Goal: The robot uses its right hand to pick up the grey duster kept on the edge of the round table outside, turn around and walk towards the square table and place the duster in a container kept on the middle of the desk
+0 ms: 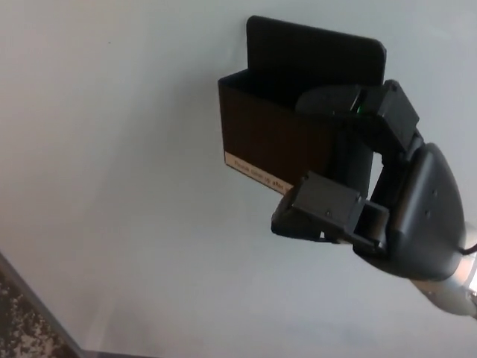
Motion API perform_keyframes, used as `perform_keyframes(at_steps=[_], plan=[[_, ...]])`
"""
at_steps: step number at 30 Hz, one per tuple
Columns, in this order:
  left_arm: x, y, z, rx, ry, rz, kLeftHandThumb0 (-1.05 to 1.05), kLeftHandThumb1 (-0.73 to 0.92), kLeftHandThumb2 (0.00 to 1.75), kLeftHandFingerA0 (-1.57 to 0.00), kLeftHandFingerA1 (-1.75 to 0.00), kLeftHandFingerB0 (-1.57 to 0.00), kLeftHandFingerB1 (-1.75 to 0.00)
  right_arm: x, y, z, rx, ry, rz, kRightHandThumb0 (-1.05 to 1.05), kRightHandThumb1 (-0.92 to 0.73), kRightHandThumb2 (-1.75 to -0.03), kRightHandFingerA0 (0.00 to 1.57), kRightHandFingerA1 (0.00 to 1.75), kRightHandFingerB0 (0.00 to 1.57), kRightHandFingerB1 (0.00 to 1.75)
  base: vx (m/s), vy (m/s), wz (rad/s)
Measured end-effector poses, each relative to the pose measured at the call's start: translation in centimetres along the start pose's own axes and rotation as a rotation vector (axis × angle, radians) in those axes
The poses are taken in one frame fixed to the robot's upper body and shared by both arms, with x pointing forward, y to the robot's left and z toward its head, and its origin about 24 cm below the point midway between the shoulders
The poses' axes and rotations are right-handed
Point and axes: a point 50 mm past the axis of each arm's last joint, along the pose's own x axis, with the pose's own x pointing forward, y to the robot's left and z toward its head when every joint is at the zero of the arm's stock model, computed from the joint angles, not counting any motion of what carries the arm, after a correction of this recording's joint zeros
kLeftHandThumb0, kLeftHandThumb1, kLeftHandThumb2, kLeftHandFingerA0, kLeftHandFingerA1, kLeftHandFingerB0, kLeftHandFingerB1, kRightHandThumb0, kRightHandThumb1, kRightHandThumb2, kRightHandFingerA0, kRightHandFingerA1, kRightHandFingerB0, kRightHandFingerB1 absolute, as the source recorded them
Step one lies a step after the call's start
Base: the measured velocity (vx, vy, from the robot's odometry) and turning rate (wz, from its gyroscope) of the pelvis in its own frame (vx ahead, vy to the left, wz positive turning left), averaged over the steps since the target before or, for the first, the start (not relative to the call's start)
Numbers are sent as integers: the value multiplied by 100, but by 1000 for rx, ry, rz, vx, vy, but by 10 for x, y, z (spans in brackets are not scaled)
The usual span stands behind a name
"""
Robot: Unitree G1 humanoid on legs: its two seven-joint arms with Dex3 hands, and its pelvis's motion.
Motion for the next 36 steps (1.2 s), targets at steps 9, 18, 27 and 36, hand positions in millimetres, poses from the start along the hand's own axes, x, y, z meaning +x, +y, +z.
perform_keyframes(at_steps=[9,18,27,36], plan=[[-4,4,-5,29,2,4,7,65,97,-97,-108,-89,-89,-7,-2,-20,-39,4,63,-22,-55,-79,87,175,65,156,30,1,0],[-10,1,-13,5,32,-4,5,63,96,-99,-106,-88,-86,-20,-1,-42,-61,24,142,-7,-41,-97,84,175,67,164,59,-116,2],[-16,2,-21,24,45,-17,8,56,105,-103,-102,-93,-89,-35,-4,-74,-123,75,209,-10,-42,-109,82,171,66,158,-10,-39,-1],[-15,7,-19,55,27,-1,3,54,110,-104,-105,-94,-91,-45,-3,-90,-169,138,250,-11,-41,-112,80,175,66,163,13,222,-37]])
